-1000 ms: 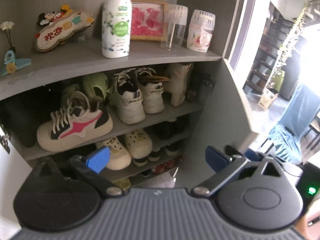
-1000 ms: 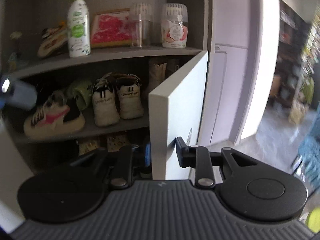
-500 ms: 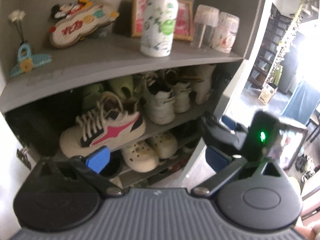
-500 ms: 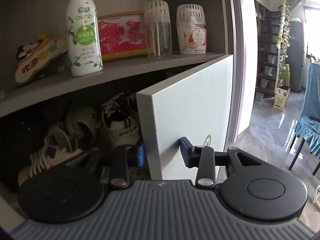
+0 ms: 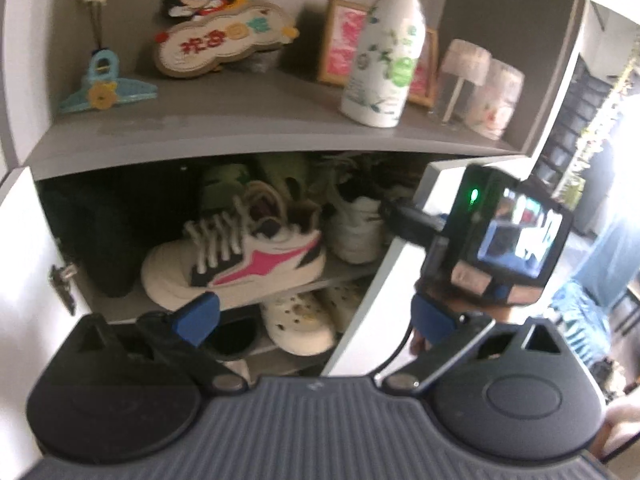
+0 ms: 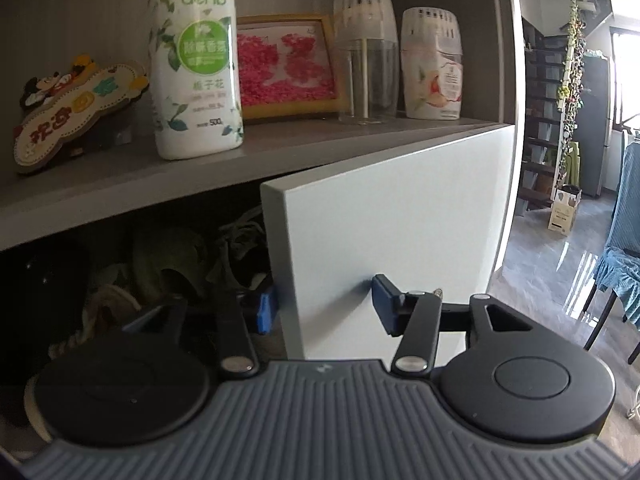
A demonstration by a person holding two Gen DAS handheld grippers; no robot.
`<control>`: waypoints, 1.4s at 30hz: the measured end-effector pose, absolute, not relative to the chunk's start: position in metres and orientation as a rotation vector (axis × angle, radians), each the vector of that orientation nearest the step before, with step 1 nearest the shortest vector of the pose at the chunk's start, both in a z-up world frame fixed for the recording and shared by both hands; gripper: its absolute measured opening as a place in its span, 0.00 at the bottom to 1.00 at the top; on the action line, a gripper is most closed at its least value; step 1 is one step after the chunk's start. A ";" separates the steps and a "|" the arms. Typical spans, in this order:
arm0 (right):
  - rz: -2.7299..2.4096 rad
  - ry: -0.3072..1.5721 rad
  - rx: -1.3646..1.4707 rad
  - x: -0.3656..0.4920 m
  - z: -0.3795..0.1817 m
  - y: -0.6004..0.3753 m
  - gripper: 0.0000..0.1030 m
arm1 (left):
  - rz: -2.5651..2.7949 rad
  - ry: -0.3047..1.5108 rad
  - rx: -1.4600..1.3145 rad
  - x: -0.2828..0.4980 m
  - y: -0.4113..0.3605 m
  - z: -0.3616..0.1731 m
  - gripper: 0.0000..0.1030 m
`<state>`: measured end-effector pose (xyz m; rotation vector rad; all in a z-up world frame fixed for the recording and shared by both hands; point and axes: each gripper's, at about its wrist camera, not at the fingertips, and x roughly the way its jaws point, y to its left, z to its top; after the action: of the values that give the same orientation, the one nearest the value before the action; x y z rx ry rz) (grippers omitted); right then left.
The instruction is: Organize scattered shoes
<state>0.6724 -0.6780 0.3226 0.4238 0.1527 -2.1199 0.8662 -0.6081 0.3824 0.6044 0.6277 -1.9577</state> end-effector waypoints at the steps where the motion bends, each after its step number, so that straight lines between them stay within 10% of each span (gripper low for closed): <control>1: -2.123 0.151 0.425 0.673 0.323 -0.685 0.55 | -1.946 0.633 0.605 0.868 -0.609 0.381 1.00; 25: -1.821 0.227 0.406 0.635 0.327 -0.703 0.66 | -1.458 0.643 0.525 0.834 -0.578 0.370 1.00; 42: -1.045 0.460 0.287 0.534 0.310 -0.635 0.63 | -0.958 0.723 0.302 0.702 -0.419 0.356 1.00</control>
<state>0.5338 -0.6353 0.3099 0.2874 0.4601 -1.0453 0.7025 -0.4194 0.3559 0.3022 0.7235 -0.9583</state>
